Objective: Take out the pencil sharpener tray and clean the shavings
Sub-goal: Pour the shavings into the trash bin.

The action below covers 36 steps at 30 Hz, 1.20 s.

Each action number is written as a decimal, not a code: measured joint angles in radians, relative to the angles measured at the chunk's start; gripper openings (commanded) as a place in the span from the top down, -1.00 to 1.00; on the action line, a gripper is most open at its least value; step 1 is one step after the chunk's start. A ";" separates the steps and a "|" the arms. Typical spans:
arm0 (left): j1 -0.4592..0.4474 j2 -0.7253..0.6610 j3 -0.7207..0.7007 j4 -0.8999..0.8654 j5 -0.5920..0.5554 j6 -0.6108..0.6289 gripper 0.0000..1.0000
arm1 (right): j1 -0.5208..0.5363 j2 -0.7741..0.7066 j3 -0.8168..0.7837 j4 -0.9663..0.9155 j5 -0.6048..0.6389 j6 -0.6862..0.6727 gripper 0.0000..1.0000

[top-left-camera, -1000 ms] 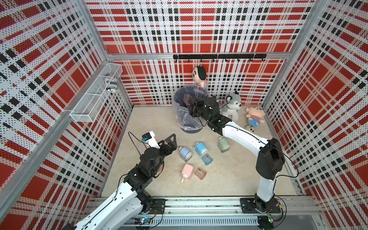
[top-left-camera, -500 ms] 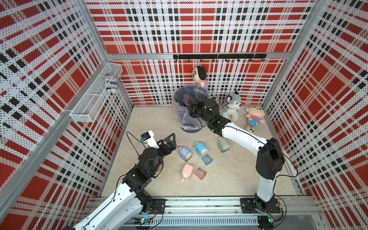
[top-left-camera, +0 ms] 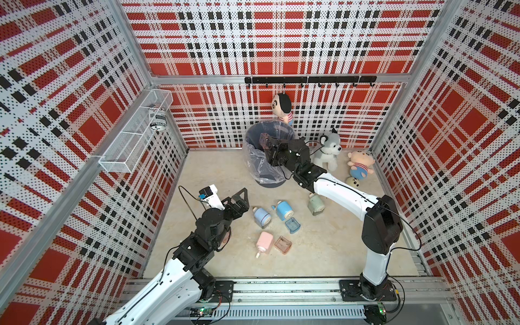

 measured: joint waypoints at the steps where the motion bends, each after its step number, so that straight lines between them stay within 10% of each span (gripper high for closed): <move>1: 0.001 0.000 0.000 0.000 0.000 0.000 -0.96 | 0.000 0.000 -0.004 0.008 -0.002 0.000 0.01; 15: 0.021 -0.083 0.077 -0.023 0.095 0.019 -0.96 | 0.033 -0.079 0.002 -0.140 0.011 -0.462 0.01; 36: 0.106 -0.195 -0.027 -0.127 0.066 0.023 -0.97 | 0.332 -0.450 -0.586 -0.034 0.224 -1.357 -0.04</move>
